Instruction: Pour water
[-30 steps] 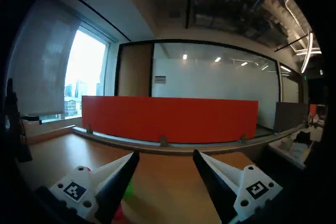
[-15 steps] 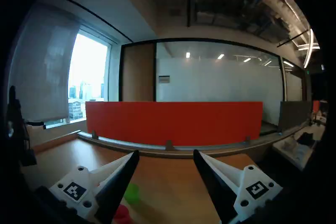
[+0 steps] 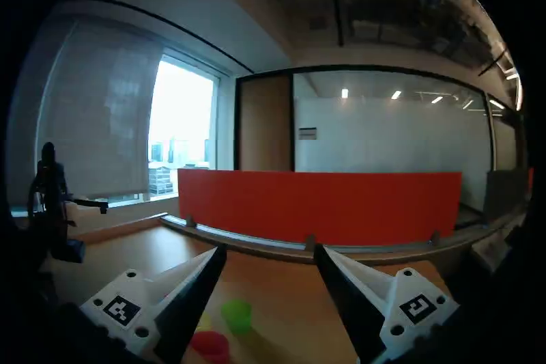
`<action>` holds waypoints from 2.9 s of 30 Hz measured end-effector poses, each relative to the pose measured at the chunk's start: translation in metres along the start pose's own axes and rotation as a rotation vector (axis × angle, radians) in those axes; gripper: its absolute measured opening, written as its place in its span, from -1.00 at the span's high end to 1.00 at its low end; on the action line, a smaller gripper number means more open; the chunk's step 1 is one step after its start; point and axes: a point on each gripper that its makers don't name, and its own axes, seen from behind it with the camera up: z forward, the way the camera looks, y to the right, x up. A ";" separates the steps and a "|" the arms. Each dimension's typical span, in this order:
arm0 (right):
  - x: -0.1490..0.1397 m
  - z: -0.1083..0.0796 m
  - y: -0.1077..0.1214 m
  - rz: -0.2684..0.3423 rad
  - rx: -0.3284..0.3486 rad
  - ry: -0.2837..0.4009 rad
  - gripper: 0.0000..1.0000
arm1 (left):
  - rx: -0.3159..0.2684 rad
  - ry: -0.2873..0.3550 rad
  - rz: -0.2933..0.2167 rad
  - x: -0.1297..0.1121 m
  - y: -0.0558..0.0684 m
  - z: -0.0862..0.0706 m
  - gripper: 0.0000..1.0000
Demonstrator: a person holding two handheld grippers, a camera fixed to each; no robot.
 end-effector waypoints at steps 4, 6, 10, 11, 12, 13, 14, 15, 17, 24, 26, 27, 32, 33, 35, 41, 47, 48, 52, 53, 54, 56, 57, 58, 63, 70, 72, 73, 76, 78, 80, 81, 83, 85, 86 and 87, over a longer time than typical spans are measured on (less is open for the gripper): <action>0.001 0.002 -0.010 -0.017 0.064 -0.014 -0.99 | -0.055 -0.012 0.011 -0.002 0.009 0.002 -0.68; 0.000 0.003 -0.014 -0.023 0.085 -0.019 -0.98 | -0.074 -0.015 0.014 -0.002 0.012 0.002 -0.68; -0.001 0.006 -0.019 -0.035 0.111 -0.031 -0.98 | -0.103 -0.021 0.022 -0.004 0.017 0.004 -0.68; -0.001 0.007 -0.020 -0.037 0.116 -0.034 -0.98 | -0.109 -0.023 0.024 -0.004 0.018 0.005 -0.68; -0.002 0.008 -0.021 -0.038 0.121 -0.039 -0.99 | -0.113 -0.028 0.029 -0.005 0.019 0.005 -0.68; -0.003 0.009 -0.022 -0.039 0.127 -0.044 -0.99 | -0.117 -0.034 0.034 -0.007 0.019 0.006 -0.68; -0.004 0.010 -0.023 -0.039 0.132 -0.049 -0.99 | -0.121 -0.039 0.039 -0.008 0.020 0.006 -0.68; -0.004 0.011 -0.024 -0.039 0.137 -0.053 -0.99 | -0.124 -0.043 0.044 -0.010 0.020 0.007 -0.68; -0.005 0.013 -0.026 -0.039 0.149 -0.062 -0.98 | -0.131 -0.052 0.056 -0.013 0.021 0.008 -0.69; -0.015 0.020 -0.033 -0.055 0.187 -0.097 -0.99 | -0.148 -0.082 0.075 -0.030 0.022 0.013 -0.69; -0.019 0.022 -0.035 -0.064 0.195 -0.110 -0.99 | -0.154 -0.095 0.074 -0.037 0.023 0.014 -0.68; -0.021 0.023 -0.035 -0.068 0.198 -0.115 -0.99 | -0.156 -0.101 0.074 -0.040 0.023 0.014 -0.68; -0.034 0.028 -0.037 -0.081 0.215 -0.147 -0.98 | -0.174 -0.129 0.083 -0.055 0.024 0.016 -0.68; -0.037 0.028 -0.036 -0.082 0.218 -0.154 -0.99 | -0.180 -0.137 0.086 -0.058 0.025 0.016 -0.68; -0.043 0.030 -0.036 -0.086 0.224 -0.169 -0.99 | -0.193 -0.154 0.093 -0.065 0.027 0.017 -0.68; -0.056 0.035 -0.036 -0.092 0.238 -0.207 -0.99 | -0.229 -0.191 0.113 -0.081 0.034 0.018 -0.68; -0.069 0.041 -0.035 -0.101 0.248 -0.236 -0.99 | -0.254 -0.212 0.123 -0.094 0.038 0.020 -0.68; -0.071 0.041 -0.035 -0.102 0.250 -0.240 -0.99 | -0.257 -0.218 0.128 -0.098 0.039 0.021 -0.68; -0.080 0.044 -0.034 -0.108 0.258 -0.260 -0.99 | -0.275 -0.245 0.149 -0.112 0.043 0.022 -0.69; -0.083 0.044 -0.034 -0.110 0.261 -0.265 -0.99 | -0.281 -0.253 0.154 -0.116 0.044 0.022 -0.68; -0.085 0.045 -0.033 -0.111 0.262 -0.270 -0.99 | -0.287 -0.260 0.156 -0.119 0.046 0.022 -0.68; -0.089 0.047 -0.033 -0.113 0.265 -0.278 -1.00 | -0.300 -0.276 0.161 -0.127 0.049 0.022 -0.68; -0.090 0.048 -0.033 -0.113 0.266 -0.282 -0.99 | -0.306 -0.283 0.163 -0.130 0.050 0.023 -0.68; -0.092 0.049 -0.033 -0.114 0.268 -0.285 -0.99 | -0.311 -0.290 0.164 -0.134 0.052 0.023 -0.68; -0.100 0.052 -0.034 -0.116 0.278 -0.300 -0.99 | -0.333 -0.324 0.173 -0.150 0.056 0.026 -0.68; -0.113 0.055 -0.035 -0.127 0.290 -0.322 -0.99 | -0.367 -0.374 0.186 -0.174 0.063 0.027 -0.68; -0.116 0.056 -0.035 -0.129 0.294 -0.327 -0.99 | -0.375 -0.388 0.191 -0.181 0.064 0.027 -0.68; -0.117 0.057 -0.035 -0.129 0.295 -0.328 -0.99 | -0.378 -0.395 0.193 -0.185 0.065 0.028 -0.68; -0.121 0.059 -0.036 -0.129 0.301 -0.334 -0.99 | -0.389 -0.415 0.196 -0.194 0.067 0.029 -0.68; -0.123 0.060 -0.037 -0.129 0.304 -0.337 -0.99 | -0.398 -0.430 0.197 -0.200 0.069 0.029 -0.68; -0.126 0.061 -0.037 -0.130 0.307 -0.341 -0.99 | -0.407 -0.445 0.198 -0.206 0.070 0.030 -0.69; -0.127 0.062 -0.037 -0.130 0.308 -0.343 -0.99 | -0.411 -0.452 0.200 -0.209 0.071 0.030 -0.68; -0.128 0.063 -0.038 -0.130 0.310 -0.346 -0.99 | -0.421 -0.466 0.205 -0.214 0.072 0.031 -0.68; -0.130 0.064 -0.038 -0.129 0.314 -0.348 -0.99 | -0.430 -0.478 0.211 -0.218 0.074 0.031 -0.68; -0.131 0.065 -0.039 -0.128 0.315 -0.350 -0.99 | -0.435 -0.485 0.214 -0.220 0.075 0.031 -0.68; -0.132 0.066 -0.039 -0.128 0.316 -0.351 -0.99 | -0.440 -0.491 0.215 -0.221 0.076 0.032 -0.68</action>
